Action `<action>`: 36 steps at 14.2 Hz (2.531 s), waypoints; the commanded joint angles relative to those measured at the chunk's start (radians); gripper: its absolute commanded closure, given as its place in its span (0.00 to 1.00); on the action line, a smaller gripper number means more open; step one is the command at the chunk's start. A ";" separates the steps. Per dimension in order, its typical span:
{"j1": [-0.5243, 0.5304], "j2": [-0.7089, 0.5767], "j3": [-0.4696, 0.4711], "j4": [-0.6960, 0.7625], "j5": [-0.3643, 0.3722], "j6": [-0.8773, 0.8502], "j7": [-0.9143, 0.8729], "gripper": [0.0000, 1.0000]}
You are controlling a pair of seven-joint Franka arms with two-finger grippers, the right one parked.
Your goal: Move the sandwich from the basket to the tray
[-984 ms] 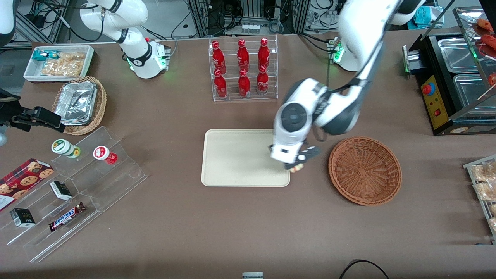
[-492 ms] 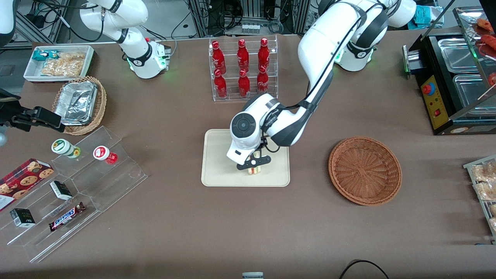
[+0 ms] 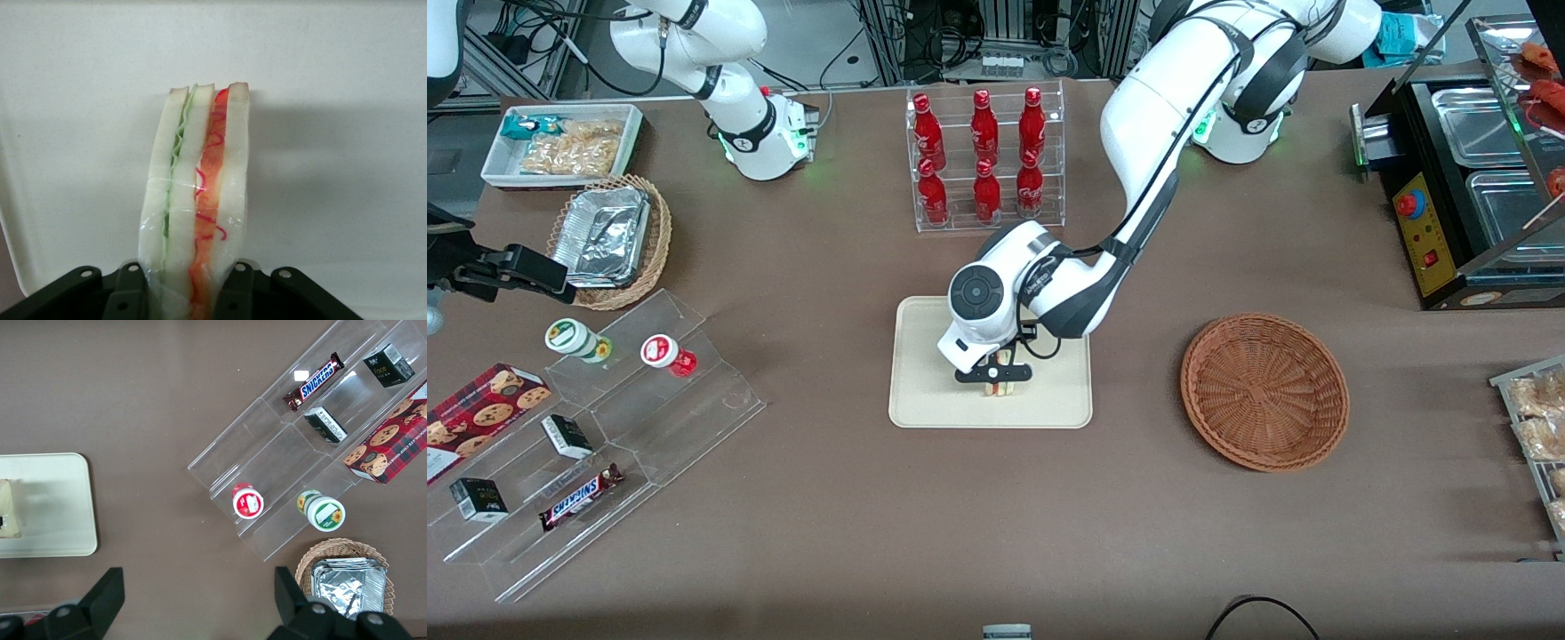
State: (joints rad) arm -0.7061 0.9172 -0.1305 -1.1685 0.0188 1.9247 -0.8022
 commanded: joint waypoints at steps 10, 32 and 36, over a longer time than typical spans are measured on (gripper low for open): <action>0.039 -0.179 0.029 0.036 0.009 -0.228 0.018 0.00; 0.691 -0.882 0.029 -0.419 0.010 -0.455 0.583 0.00; 0.694 -0.882 0.031 -0.379 0.004 -0.455 0.572 0.00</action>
State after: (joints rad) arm -0.0196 0.0473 -0.0896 -1.5624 0.0220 1.4805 -0.2305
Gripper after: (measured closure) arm 0.000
